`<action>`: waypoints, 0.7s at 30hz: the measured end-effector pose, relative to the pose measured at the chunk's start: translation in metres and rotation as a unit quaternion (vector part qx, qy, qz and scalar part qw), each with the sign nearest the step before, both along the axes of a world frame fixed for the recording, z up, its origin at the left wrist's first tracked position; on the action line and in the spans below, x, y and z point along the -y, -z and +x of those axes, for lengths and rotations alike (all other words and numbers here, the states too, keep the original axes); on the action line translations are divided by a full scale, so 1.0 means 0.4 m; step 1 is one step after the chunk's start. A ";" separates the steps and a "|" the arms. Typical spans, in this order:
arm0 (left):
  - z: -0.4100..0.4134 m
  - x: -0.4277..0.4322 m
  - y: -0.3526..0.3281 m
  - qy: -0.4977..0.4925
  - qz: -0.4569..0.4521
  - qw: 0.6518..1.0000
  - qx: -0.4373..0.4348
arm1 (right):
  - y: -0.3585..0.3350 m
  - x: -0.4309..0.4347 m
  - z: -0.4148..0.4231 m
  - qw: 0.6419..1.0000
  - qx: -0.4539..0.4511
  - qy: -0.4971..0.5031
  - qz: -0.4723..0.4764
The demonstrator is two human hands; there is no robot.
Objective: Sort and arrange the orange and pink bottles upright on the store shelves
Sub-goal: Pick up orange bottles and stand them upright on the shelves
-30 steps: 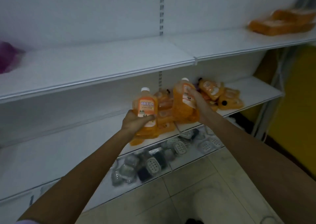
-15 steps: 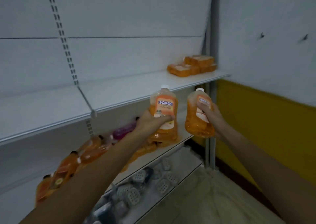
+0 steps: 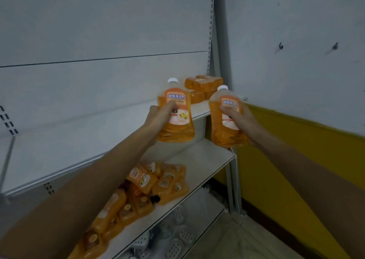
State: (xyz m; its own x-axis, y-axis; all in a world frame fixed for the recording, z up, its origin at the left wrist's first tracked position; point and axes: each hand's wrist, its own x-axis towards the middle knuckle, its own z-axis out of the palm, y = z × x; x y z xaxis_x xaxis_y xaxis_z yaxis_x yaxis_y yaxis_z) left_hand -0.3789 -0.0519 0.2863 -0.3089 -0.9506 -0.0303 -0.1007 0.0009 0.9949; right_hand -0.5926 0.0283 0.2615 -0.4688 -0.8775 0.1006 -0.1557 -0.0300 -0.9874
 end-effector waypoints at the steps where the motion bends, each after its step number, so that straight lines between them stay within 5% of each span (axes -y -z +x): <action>1: -0.016 0.033 -0.006 -0.005 -0.004 1.000 0.000 | -0.006 0.040 -0.018 1.000 -0.012 0.000 0.002; 12: -0.146 0.395 -0.088 -0.093 -0.051 0.994 -0.022 | -0.121 0.485 -0.132 0.986 -0.164 -0.005 -0.029; 21: -0.165 0.530 -0.097 -0.178 -0.057 0.982 0.005 | -0.150 0.764 -0.118 0.936 -0.340 -0.095 0.006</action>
